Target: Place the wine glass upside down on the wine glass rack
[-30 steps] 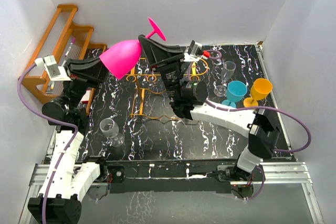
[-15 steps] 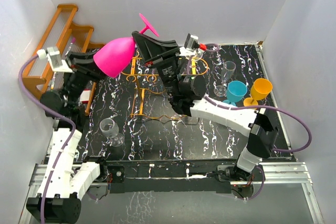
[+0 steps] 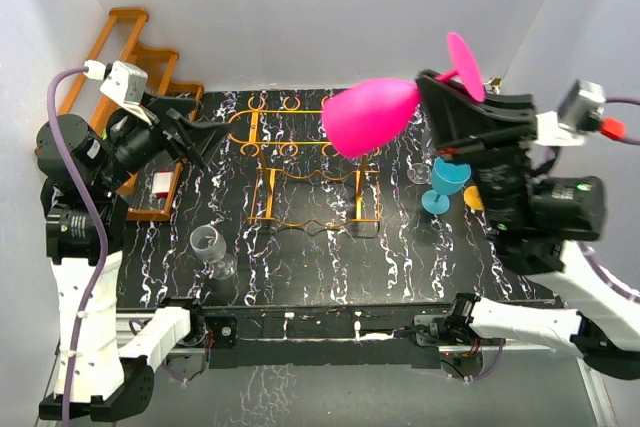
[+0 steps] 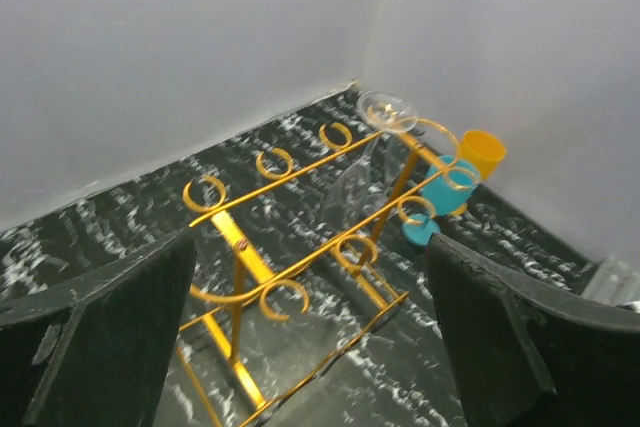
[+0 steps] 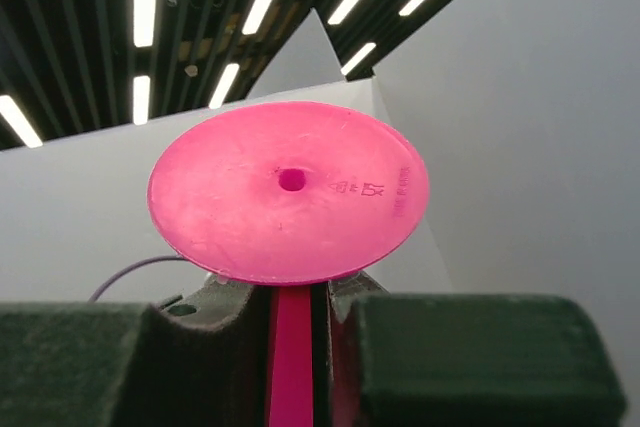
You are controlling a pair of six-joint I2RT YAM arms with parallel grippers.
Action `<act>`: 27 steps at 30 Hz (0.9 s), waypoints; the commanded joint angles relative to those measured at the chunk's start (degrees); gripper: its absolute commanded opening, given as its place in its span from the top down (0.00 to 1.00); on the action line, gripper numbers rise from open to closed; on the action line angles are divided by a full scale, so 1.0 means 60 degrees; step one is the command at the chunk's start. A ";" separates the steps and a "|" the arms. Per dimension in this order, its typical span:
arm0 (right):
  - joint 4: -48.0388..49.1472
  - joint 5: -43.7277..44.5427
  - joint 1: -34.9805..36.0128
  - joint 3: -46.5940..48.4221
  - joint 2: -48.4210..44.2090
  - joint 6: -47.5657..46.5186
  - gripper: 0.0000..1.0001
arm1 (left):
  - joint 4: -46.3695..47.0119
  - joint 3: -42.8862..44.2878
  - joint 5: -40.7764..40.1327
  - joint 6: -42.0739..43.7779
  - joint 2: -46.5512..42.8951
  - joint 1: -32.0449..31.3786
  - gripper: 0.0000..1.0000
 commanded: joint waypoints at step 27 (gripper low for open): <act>-0.6121 0.1648 0.0010 -0.4323 -0.2334 -0.2110 0.92 | -0.7060 0.1944 -0.3116 0.4490 0.2556 0.1589 0.03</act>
